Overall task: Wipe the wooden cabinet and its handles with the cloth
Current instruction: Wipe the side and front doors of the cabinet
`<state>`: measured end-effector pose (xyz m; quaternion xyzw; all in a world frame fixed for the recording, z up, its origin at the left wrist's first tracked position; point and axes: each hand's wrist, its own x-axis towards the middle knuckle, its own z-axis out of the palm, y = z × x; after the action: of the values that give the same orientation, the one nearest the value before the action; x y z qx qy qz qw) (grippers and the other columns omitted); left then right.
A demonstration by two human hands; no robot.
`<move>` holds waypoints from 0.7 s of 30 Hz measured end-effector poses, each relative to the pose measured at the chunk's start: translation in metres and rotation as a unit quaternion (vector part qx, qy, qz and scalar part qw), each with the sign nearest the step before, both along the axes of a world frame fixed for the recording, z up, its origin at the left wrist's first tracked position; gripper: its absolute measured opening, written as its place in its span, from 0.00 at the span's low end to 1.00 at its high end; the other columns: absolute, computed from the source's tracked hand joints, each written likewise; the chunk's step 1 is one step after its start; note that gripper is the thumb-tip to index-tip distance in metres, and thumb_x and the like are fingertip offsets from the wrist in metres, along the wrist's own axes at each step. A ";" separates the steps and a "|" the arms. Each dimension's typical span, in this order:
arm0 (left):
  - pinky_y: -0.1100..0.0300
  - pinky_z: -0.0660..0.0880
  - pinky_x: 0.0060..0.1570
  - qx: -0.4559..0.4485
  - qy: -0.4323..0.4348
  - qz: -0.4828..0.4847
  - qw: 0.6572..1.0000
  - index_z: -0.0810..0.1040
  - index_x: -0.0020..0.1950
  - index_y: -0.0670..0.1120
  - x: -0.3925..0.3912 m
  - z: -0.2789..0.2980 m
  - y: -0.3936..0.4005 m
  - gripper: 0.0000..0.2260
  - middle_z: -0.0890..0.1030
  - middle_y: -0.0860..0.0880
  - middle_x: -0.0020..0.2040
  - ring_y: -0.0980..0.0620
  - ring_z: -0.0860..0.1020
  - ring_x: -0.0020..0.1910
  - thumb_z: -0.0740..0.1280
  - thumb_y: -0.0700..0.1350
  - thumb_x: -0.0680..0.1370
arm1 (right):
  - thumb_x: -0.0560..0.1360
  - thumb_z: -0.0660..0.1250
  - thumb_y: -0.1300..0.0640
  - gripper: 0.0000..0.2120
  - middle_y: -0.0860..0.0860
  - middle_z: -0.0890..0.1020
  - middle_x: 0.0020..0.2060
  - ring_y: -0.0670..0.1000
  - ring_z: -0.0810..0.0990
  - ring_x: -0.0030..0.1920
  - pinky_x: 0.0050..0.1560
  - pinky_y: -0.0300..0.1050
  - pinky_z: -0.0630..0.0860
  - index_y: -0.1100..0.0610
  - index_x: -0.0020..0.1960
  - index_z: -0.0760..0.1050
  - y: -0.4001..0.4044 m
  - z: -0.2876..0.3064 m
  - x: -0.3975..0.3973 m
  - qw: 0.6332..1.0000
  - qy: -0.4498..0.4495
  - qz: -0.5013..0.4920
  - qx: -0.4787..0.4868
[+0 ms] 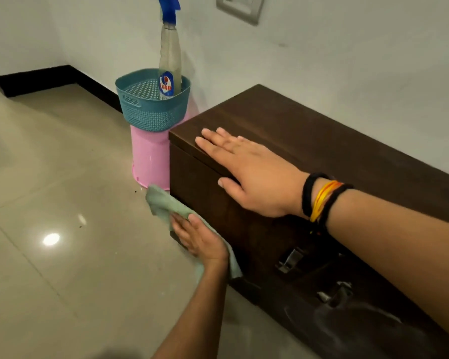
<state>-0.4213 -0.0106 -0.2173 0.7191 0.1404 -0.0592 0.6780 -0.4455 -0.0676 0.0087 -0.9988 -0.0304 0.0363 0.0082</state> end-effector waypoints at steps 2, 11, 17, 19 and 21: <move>0.50 0.50 0.74 0.005 0.024 -0.018 1.000 0.56 0.79 0.44 -0.030 0.011 -0.002 0.34 0.54 0.42 0.79 0.40 0.54 0.77 0.43 0.60 0.78 | 0.82 0.59 0.54 0.34 0.49 0.48 0.83 0.50 0.45 0.82 0.81 0.50 0.47 0.50 0.83 0.45 -0.001 0.000 0.000 1.000 -0.006 -0.001 0.001; 0.69 0.46 0.67 -0.066 0.051 0.001 0.996 0.49 0.80 0.43 -0.005 -0.002 0.001 0.25 0.51 0.44 0.81 0.47 0.51 0.79 0.49 0.51 0.85 | 0.83 0.59 0.54 0.35 0.49 0.47 0.83 0.49 0.44 0.82 0.81 0.50 0.46 0.50 0.83 0.44 -0.002 0.000 0.000 1.000 0.001 -0.006 0.001; 0.58 0.45 0.74 -0.060 0.036 0.010 0.998 0.49 0.80 0.44 0.005 0.008 -0.002 0.25 0.50 0.46 0.81 0.49 0.49 0.80 0.46 0.53 0.85 | 0.83 0.59 0.54 0.34 0.48 0.46 0.83 0.49 0.44 0.82 0.81 0.49 0.46 0.49 0.83 0.44 -0.001 -0.001 0.001 1.000 0.000 -0.004 0.000; 0.54 0.45 0.75 -0.049 -0.017 0.015 0.999 0.48 0.81 0.48 0.024 0.009 0.001 0.25 0.50 0.49 0.81 0.50 0.48 0.80 0.45 0.55 0.85 | 0.83 0.59 0.53 0.34 0.48 0.46 0.83 0.49 0.44 0.82 0.81 0.50 0.46 0.49 0.83 0.44 -0.003 -0.002 0.001 1.000 0.001 -0.005 0.002; 0.53 0.45 0.75 -0.059 0.040 0.016 0.997 0.50 0.81 0.48 0.030 -0.004 0.005 0.24 0.51 0.47 0.81 0.49 0.50 0.79 0.46 0.54 0.85 | 0.83 0.58 0.53 0.34 0.48 0.46 0.83 0.48 0.43 0.82 0.81 0.50 0.46 0.48 0.83 0.43 -0.003 -0.002 0.002 1.000 0.006 -0.003 0.005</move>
<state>-0.3911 -0.0057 -0.2213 0.6724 0.1750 -0.0851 0.7142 -0.4437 -0.0709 0.0064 -0.9987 -0.0274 0.0417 0.0134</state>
